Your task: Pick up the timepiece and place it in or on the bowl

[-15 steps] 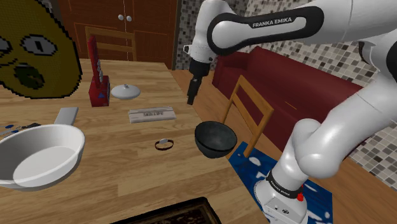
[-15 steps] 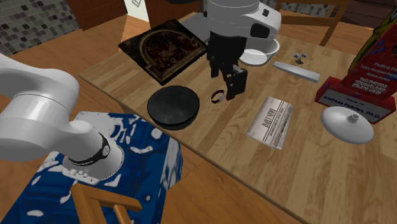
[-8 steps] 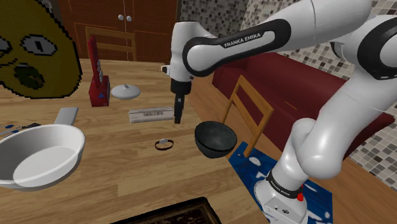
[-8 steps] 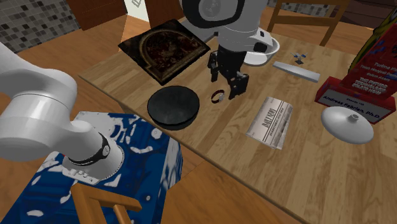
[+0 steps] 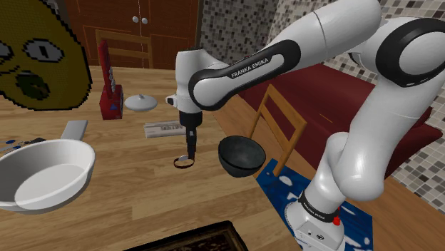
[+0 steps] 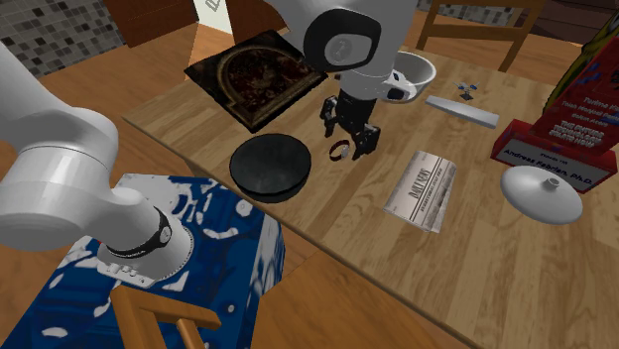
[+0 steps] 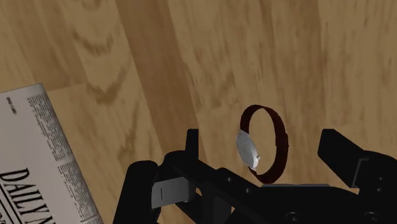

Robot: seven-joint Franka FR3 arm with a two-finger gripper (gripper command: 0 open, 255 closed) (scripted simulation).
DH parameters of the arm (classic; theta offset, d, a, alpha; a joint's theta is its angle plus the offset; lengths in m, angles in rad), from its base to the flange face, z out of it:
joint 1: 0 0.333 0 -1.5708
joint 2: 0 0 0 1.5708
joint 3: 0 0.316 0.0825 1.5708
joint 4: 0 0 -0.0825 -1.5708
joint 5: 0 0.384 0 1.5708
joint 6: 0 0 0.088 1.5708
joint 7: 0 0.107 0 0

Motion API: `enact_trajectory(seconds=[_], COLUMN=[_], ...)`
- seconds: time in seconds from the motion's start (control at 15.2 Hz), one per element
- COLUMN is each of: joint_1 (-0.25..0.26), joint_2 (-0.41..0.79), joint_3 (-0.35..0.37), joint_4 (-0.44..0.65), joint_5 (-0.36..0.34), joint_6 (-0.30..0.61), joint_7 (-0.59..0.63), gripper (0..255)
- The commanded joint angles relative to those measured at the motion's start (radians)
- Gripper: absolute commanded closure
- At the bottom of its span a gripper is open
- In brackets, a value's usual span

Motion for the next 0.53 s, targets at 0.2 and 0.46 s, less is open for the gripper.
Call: enact_trajectory(seconds=[0.2, 0.46], joint_1=[0.001, 0.001], joint_2=[0.027, 0.027], joint_3=[0.001, 0.001], joint_4=[-0.037, -0.037], joint_5=[-0.001, -0.001], joint_6=[0.063, 0.063], joint_7=[-0.003, -0.003], gripper=[0, 0])
